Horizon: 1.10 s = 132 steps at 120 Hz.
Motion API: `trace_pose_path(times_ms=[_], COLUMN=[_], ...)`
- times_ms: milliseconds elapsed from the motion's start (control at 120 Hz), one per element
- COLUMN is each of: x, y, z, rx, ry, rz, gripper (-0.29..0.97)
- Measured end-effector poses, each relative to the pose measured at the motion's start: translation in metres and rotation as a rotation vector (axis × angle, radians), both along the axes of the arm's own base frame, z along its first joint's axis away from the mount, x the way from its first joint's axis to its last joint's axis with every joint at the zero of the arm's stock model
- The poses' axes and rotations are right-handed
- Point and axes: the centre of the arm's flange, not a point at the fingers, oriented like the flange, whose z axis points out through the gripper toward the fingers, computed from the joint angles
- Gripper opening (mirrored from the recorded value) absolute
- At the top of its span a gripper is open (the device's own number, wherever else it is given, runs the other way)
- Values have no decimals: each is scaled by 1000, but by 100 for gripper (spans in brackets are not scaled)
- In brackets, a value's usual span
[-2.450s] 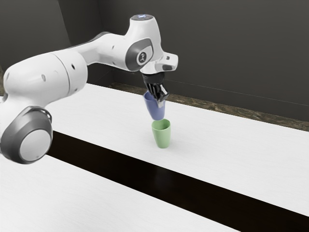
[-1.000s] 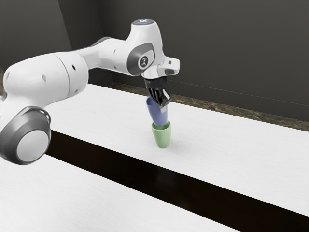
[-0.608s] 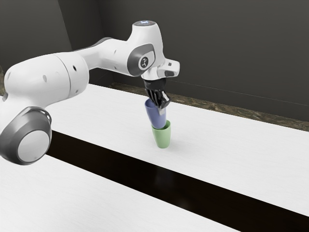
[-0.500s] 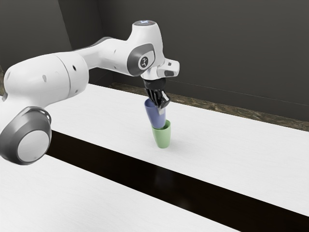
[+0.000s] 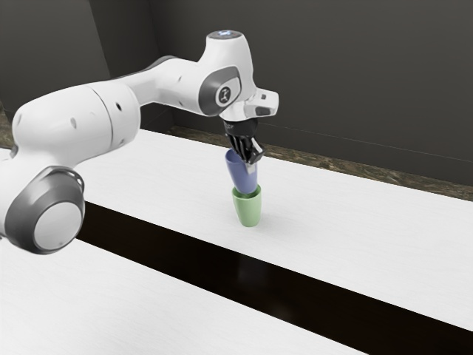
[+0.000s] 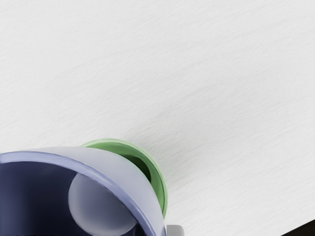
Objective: Place the left cup onto the right cup
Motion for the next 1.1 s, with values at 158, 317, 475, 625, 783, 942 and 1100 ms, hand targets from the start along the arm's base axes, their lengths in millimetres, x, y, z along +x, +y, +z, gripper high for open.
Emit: trace_pose_path(times_ms=[158, 317, 475, 625, 783, 942, 1100], x=[0, 0, -1, -8, -21, -33, -50], y=[0, 0, 1, -1, -3, -1, 8], z=[-3, -3, 5, 28, 52, 69, 78], rx=[-5, -6, -8, -18, -30, -37, -40], ry=[4, 2, -7, -28, -39, -28, 1], rz=[1, 1, 2, -3, -10, -11, -3], gripper=[26, 48, 59, 63, 66, 67, 67])
